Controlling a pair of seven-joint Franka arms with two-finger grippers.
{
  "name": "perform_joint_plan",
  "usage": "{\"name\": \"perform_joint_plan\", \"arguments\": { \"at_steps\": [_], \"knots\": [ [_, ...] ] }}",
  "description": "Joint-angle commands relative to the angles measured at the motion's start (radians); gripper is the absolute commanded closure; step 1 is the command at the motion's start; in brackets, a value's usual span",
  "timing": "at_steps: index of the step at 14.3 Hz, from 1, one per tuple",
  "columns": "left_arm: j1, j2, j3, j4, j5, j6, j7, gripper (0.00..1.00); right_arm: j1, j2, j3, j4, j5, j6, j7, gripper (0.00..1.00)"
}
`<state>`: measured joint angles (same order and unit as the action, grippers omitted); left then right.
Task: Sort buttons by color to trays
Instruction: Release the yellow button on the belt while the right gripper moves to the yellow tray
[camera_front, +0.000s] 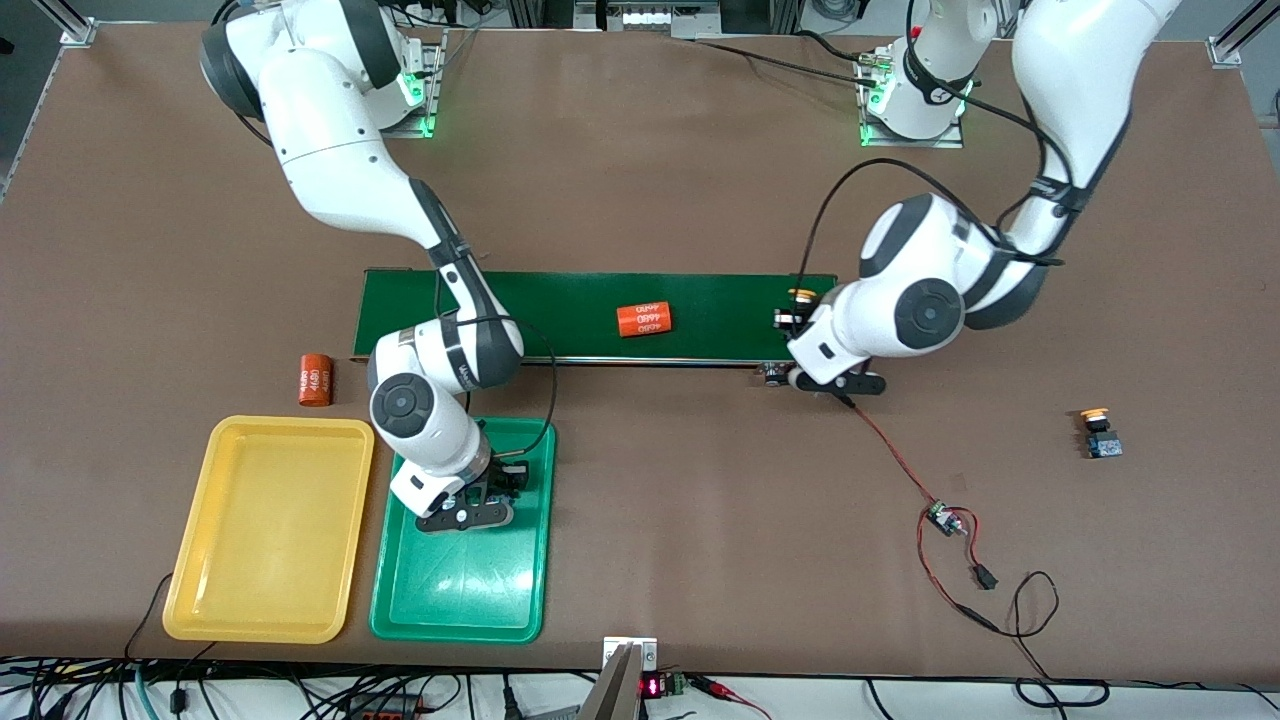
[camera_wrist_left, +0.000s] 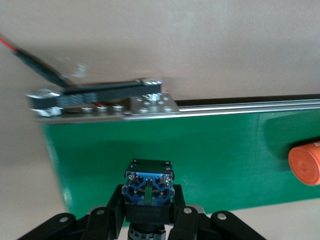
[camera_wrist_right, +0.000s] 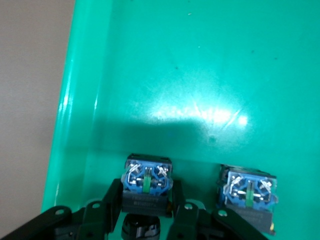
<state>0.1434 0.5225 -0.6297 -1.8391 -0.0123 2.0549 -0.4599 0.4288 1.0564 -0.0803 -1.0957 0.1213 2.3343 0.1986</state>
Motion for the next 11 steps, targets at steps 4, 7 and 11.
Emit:
{"name": "perform_joint_plan", "arguments": {
  "at_steps": [4, 7, 11],
  "knots": [
    [0.019, -0.041, -0.018, -0.101, -0.026, 0.136, -0.045, 0.00, 0.001, -0.021, 0.025, 0.040, 0.011, -0.045, 0.102, 0.00],
    [0.050, -0.111, -0.005, -0.075, -0.028, 0.100, -0.037, 0.00, -0.007, -0.093, 0.024, 0.039, 0.009, -0.139, 0.191, 0.00],
    [0.068, -0.148, 0.114, -0.008, -0.006, 0.022, -0.022, 0.00, -0.015, -0.235, -0.042, 0.037, -0.002, -0.369, 0.191, 0.00]
  ]
}}
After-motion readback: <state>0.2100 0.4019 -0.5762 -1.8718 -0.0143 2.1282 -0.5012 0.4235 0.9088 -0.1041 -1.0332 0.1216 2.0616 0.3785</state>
